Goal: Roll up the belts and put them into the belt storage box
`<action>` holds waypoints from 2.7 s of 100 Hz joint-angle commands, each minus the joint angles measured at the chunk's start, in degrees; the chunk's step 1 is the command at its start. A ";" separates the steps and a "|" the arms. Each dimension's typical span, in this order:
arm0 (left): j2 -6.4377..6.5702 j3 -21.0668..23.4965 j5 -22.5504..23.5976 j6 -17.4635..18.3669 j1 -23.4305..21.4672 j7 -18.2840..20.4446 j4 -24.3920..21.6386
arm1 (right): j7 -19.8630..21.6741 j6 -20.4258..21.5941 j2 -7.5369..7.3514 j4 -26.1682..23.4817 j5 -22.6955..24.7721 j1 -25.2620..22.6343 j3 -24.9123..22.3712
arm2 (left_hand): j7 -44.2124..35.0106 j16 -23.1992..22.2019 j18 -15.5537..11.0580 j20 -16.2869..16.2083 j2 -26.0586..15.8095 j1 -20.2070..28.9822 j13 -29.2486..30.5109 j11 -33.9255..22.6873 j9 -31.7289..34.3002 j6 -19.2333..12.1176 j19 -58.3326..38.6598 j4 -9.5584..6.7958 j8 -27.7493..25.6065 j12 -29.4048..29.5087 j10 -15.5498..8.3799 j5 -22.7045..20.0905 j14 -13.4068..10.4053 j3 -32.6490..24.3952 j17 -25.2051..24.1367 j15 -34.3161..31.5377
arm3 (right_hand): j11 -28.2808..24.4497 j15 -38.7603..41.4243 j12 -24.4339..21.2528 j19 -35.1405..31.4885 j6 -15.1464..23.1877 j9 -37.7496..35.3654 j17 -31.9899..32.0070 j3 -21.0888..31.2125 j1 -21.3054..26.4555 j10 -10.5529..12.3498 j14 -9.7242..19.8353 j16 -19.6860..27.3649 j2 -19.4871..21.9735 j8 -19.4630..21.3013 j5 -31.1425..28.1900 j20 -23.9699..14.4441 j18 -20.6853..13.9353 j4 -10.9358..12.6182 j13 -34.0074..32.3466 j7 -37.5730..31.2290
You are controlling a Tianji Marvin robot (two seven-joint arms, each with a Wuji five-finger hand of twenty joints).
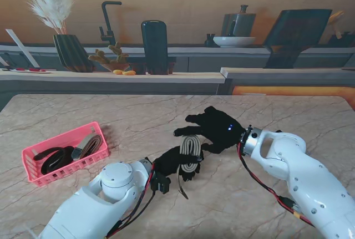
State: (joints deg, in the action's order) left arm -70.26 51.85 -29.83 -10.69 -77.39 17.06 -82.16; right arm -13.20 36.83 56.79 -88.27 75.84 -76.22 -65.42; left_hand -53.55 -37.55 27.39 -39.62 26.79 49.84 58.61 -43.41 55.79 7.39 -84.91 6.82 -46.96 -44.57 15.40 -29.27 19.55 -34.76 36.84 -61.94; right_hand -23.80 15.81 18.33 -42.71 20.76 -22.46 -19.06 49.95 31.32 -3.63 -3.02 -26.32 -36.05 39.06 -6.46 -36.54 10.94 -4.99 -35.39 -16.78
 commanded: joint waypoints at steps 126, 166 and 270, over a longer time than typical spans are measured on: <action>-3.57 2.35 5.37 10.03 -4.89 -22.47 -2.33 | -11.94 -21.12 4.13 5.63 -9.21 -1.14 3.42 | 32.66 7.91 -6.55 11.12 -12.87 -5.28 -31.35 27.95 -23.38 -3.85 30.80 -5.68 21.13 20.15 -3.91 9.92 -3.43 33.11 -28.25 37.99 | -13.26 26.93 6.34 -5.69 -1.50 -42.50 -3.61 -0.01 5.70 5.03 3.39 -15.72 0.95 -26.08 -43.97 1.00 4.71 -7.43 -15.15 -44.50; -5.46 1.81 5.52 11.81 -5.04 -29.34 -1.08 | -19.04 -29.92 6.49 6.64 -13.39 -1.18 5.42 | 31.44 10.41 -10.79 14.18 -12.13 -6.06 -35.33 28.56 -29.47 -4.07 35.84 -5.77 21.78 22.57 -4.51 15.15 -6.14 32.21 -29.48 41.63 | -15.08 28.71 5.65 -7.31 -2.09 -41.00 -3.03 -1.00 6.37 4.57 2.97 -15.60 2.25 -25.48 -43.11 1.73 4.77 -7.13 -14.24 -44.35; -10.13 -1.27 4.58 20.98 -4.51 -44.72 -0.28 | -16.86 -33.48 13.83 11.93 -36.96 2.10 19.62 | 30.69 20.41 -25.98 18.26 -5.38 -15.68 -38.10 22.05 -36.71 -5.45 41.86 -3.00 27.70 27.14 -7.82 20.43 -12.24 7.99 -24.22 40.03 | -23.48 37.53 5.88 -11.66 -8.16 -39.14 -0.58 -1.32 8.70 -0.98 -0.65 -17.96 2.59 -24.94 -42.77 3.60 7.01 -4.91 -13.56 -44.77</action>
State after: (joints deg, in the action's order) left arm -79.16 51.72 -25.96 9.71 -81.94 -28.57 -81.76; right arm -31.65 2.91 68.57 -74.30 41.00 -72.80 -46.45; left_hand -18.48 -18.39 5.02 -22.26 18.69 35.67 20.66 -19.64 19.97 6.32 -43.93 2.61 -18.71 -18.91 10.23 -2.70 9.78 -25.79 11.43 -21.88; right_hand -44.63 51.81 23.45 -52.62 0.47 -63.45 -20.51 43.30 33.74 -7.37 -7.56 -43.34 -42.81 10.49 -40.77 -33.88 16.57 -14.25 -50.07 -47.07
